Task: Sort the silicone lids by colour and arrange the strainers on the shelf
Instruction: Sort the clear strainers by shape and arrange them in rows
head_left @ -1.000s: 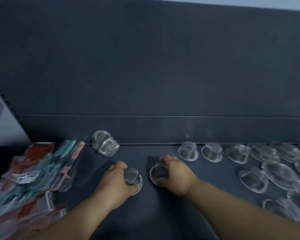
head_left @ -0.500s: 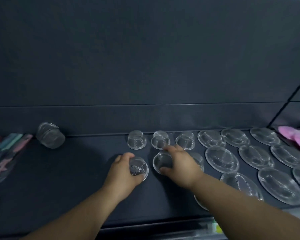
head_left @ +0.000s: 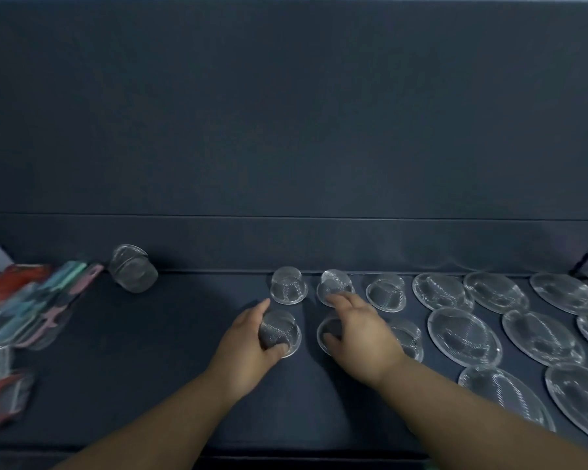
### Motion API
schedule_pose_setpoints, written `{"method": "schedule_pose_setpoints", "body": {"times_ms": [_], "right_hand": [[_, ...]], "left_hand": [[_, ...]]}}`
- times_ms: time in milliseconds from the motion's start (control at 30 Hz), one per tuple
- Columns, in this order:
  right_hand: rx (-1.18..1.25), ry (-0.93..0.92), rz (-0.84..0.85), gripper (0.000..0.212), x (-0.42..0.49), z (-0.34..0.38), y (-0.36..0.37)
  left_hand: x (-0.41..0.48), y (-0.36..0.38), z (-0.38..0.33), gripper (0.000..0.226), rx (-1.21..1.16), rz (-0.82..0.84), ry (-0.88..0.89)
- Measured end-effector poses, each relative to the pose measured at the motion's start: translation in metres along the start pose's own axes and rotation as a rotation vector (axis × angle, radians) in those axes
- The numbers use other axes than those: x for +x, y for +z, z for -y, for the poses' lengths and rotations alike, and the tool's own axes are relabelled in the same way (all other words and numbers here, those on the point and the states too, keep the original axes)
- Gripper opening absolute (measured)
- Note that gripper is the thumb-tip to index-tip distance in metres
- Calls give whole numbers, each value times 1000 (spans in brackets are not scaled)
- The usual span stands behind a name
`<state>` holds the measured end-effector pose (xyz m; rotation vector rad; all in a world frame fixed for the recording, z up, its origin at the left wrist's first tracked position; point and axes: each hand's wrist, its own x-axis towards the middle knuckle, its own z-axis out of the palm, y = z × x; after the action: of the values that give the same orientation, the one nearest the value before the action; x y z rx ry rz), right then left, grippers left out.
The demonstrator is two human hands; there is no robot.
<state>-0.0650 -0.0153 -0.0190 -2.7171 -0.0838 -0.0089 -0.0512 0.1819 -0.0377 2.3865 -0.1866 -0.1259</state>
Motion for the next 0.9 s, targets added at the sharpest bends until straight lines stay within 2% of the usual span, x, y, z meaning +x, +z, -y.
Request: {"method": "schedule_pose_setpoints", "body": {"times_ms": [133, 400, 500, 633, 767, 900], "right_hand": [[13, -38, -66, 57, 19, 32, 0], [57, -119, 9, 54, 69, 137, 36], [67, -115, 42, 55, 87, 173, 57], [72, -93, 91, 57, 107, 212, 81], [73, -55, 96, 58, 125, 238, 97], [121, -3, 87, 62, 144, 259, 108]], "left_hand": [[-3, -34, 26, 77, -17, -38, -23], [8, -149, 112, 73, 1, -204, -181], [13, -186, 145, 69, 60, -251, -177], [29, -221, 184, 77, 13, -246, -214], [57, -240, 200, 64, -81, -211, -262], [91, -242, 205, 72, -174, -173, -298]]}}
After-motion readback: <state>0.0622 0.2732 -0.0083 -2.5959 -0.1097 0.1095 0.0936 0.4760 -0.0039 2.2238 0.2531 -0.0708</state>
